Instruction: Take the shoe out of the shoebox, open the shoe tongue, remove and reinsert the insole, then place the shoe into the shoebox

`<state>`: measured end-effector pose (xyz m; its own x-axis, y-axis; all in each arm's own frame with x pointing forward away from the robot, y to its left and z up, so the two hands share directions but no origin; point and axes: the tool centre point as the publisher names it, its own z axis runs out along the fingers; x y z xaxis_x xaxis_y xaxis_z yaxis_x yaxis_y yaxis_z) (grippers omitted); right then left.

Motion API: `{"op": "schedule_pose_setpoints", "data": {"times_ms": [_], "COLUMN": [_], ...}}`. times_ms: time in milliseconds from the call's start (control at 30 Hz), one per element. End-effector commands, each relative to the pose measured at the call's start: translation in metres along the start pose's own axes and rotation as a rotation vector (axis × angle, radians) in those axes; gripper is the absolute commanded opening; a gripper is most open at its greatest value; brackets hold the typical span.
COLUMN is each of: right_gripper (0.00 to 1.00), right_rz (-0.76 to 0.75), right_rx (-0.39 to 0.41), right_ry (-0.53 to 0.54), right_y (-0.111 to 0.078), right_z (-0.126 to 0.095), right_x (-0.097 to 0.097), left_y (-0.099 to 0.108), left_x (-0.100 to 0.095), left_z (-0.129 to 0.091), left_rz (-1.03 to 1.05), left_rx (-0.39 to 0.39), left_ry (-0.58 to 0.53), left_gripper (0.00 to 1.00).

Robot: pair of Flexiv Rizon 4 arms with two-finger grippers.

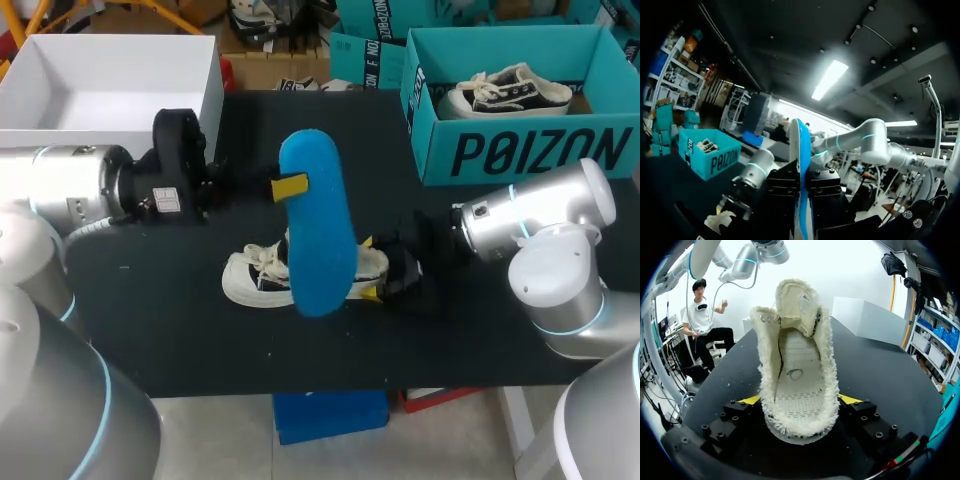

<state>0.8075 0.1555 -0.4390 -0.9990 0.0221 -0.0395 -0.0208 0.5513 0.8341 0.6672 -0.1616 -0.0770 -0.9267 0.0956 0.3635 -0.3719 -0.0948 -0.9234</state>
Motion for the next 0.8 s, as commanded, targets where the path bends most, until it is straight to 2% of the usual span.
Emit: {"op": "schedule_pose_setpoints", "data": {"times_ms": [33,200,533,800], "right_gripper": [0.00,0.00,0.00,0.00], "right_rz": [0.001,0.001,0.001,0.001], "right_rx": [0.001,0.001,0.001,0.001], "right_ry": [-0.001,-0.001,-0.001,-0.001], "right_y": [-0.003,-0.003,-0.003,-0.003], "right_z": [0.004,0.004,0.004,0.004], "right_x": [-0.002,-0.002,-0.002,-0.002], "left_y": [-0.006,-0.018,-0.035,-0.036], "left_x": [-0.004,-0.004,0.015,0.021], "left_z": [0.003,0.007,0.010,0.008], "left_rz": [-0.005,-0.019,0.000,-0.003], "left_rx": [0.056,0.089,0.106,0.125], "left_ry": [0.014,0.057,0.098,0.108], "left_gripper": [0.00,0.00,0.00,0.00]}}
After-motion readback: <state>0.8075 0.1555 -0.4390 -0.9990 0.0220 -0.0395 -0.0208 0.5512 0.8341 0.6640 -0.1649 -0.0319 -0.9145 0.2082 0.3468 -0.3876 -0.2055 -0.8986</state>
